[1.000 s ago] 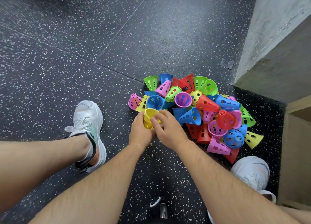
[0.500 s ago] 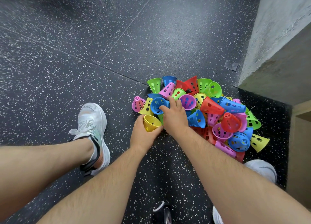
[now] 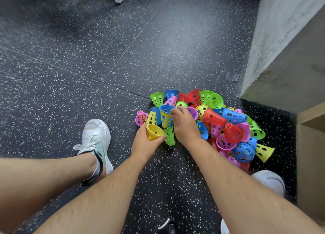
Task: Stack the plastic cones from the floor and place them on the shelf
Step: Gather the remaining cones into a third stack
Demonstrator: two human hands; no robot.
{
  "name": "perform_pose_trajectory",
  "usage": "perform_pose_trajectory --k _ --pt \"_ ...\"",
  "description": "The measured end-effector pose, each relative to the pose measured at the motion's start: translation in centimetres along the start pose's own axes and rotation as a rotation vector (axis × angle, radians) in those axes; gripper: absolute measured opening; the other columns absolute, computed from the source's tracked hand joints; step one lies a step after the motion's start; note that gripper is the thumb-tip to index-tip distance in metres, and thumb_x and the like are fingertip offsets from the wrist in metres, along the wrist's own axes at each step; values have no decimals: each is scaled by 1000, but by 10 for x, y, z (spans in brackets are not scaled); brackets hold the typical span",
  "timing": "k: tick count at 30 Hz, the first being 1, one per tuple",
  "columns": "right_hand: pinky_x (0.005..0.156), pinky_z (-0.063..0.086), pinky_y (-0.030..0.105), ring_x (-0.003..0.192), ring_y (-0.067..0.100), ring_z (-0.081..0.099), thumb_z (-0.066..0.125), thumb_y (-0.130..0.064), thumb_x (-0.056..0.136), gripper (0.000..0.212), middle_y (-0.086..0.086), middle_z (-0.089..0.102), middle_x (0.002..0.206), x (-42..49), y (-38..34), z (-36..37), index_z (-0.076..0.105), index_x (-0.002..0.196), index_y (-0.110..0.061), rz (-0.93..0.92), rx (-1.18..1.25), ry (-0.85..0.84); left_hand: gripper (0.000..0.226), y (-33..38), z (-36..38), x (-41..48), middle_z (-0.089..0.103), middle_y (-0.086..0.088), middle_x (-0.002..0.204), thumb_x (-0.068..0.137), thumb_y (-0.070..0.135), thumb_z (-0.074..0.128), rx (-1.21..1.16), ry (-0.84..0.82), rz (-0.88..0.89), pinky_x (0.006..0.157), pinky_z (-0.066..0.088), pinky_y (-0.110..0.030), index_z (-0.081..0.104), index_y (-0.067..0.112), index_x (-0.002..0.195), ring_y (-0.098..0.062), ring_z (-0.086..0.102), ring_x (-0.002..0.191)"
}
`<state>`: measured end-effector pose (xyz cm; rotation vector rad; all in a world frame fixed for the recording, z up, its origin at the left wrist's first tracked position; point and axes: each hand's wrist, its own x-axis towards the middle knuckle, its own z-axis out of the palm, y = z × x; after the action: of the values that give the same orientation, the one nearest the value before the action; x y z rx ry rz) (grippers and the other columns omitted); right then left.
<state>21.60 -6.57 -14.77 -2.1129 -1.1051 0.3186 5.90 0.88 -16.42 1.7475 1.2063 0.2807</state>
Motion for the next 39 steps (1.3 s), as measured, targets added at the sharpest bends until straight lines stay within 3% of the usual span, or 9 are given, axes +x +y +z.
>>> perform_pose_trajectory --k 3,7,10,14,17,21,29,35,39 --pt "77 40 28 92 23 54 56 -7 97 10 8 61 102 -9 -8 -22 64 104 -9 -11 136 131 70 25 -2 0 65 7 116 72 40 93 23 -22 35 86 45 -27 55 24 129 -14 63 105" --pt "83 45 28 90 17 57 59 -14 96 15 4 65 104 -16 -21 -47 66 109 -14 -21 229 122 59 79 -12 -1 65 12 102 74 32 92 58 -47 131 66 42 -10 53 29 118 -9 63 91" --pt "81 43 26 81 6 54 60 -20 93 13 -2 65 103 -16 -37 -66 66 104 -24 43 308 60 59 118 -22 0 65 12 106 78 26 88 100 -56 222 71 42 -4 54 26 126 -9 62 94" --pt "92 48 34 100 13 61 53 -22 90 21 -7 67 108 -11 -46 -78 60 107 -32 177 442 30 89 148 -32 9 58 2 140 77 36 88 281 -118 294 102 45 -28 43 22 152 -15 58 124" --pt "96 47 30 108 11 61 54 -16 94 21 -6 67 112 -11 -45 -75 59 111 -28 226 506 -25 87 159 -47 21 66 3 124 75 47 89 471 -234 314 85 49 -28 47 22 146 -15 63 103" --pt "96 48 27 109 4 61 56 -14 96 22 -9 65 115 -11 -45 -58 59 116 -24 192 533 -81 78 163 -76 39 70 4 110 73 55 88 709 -383 292 87 57 -35 49 28 135 -15 68 96" --pt "102 45 32 115 17 59 56 -14 94 35 0 66 124 1 -35 -5 63 128 -18 208 196 -178 71 135 -127 64 65 17 96 75 55 88 712 -456 209 62 46 -18 48 31 129 3 61 80" --pt "105 40 41 131 29 39 54 -22 98 46 4 44 144 0 -8 37 48 144 -23 159 -345 -481 74 90 -140 81 68 12 106 75 56 86 622 -579 157 82 57 -32 47 35 134 -13 68 94" --pt "96 46 43 129 32 37 55 -24 100 34 8 35 147 -3 0 53 53 133 -18 151 -456 -530 83 55 -128 92 68 18 113 59 72 83 445 -589 170 94 56 -42 45 48 129 -12 69 99"
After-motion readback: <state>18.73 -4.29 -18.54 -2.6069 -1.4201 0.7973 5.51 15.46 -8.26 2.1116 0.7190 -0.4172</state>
